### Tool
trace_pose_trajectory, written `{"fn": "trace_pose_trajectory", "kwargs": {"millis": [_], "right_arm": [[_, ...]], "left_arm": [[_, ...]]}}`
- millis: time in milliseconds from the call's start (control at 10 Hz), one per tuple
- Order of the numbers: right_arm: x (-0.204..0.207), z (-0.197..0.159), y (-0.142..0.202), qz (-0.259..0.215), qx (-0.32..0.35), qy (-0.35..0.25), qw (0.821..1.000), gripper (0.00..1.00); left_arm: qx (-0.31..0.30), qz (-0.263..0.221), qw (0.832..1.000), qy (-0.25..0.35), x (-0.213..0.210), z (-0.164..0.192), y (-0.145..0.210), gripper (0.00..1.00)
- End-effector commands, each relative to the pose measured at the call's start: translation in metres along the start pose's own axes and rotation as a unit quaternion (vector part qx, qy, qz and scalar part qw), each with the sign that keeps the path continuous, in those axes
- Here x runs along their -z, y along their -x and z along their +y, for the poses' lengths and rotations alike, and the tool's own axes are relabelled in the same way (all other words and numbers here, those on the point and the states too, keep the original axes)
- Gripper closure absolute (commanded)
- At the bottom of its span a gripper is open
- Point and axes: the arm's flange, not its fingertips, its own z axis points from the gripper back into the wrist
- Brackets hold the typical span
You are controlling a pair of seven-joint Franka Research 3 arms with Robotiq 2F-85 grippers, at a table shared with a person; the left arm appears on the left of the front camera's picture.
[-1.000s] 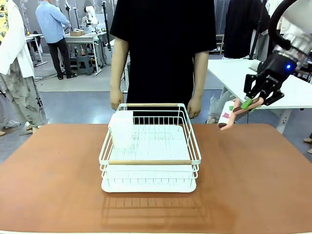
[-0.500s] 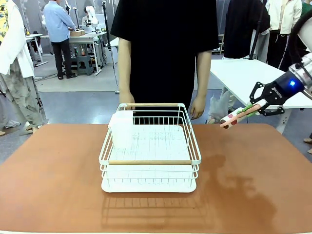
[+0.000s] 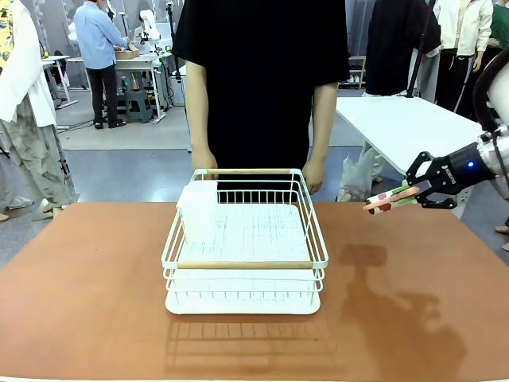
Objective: Clean the table.
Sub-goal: Place the Lint Roller down when the Dish drying rack is positioned in the middle of the table.
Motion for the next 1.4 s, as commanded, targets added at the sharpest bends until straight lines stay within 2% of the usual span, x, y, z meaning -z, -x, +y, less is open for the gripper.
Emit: {"fn": "trace_pose_trajectory", "kwargs": {"millis": [0,100,200,300,700,1000,1100,1200,1300], "right_arm": [[0.022,-0.017,-0.001,0.001,-0.005,-0.033,0.999,0.79],[0.025,-0.024,-0.007,0.015,0.006,-0.034,0.999,0.79],[0.030,-0.034,-0.013,0.050,0.026,-0.037,0.998,0.79],[0.032,-0.043,-0.020,0.058,0.041,-0.049,0.996,0.79],[0.043,-0.057,-0.033,0.056,0.063,-0.054,0.995,0.79],[0.038,-0.062,-0.029,0.059,0.061,-0.055,0.995,0.79],[0.037,-0.063,-0.026,0.058,0.060,-0.053,0.995,0.59],[0.037,-0.064,-0.023,0.055,0.057,-0.043,0.996,0.33],[0.037,-0.064,-0.018,0.058,0.054,-0.024,0.997,0.12]], "left_arm": [[0.002,-0.001,1.000,0.003,-0.002,-0.001,0.001,0.00],[0.002,-0.001,1.000,0.003,-0.002,-0.001,0.001,0.00],[0.002,-0.001,1.000,0.003,-0.002,-0.001,0.001,0.00],[0.002,-0.001,1.000,0.003,-0.002,-0.001,0.001,0.00],[0.002,-0.001,1.000,0.003,-0.002,-0.001,0.001,0.00],[0.002,-0.001,1.000,0.003,-0.002,-0.001,0.001,0.00],[0.002,-0.001,1.000,0.003,-0.002,-0.001,0.001,0.00],[0.002,-0.001,1.000,0.003,-0.002,-0.001,0.001,0.00],[0.002,-0.001,1.000,0.003,-0.002,-0.001,0.001,0.00]]}}
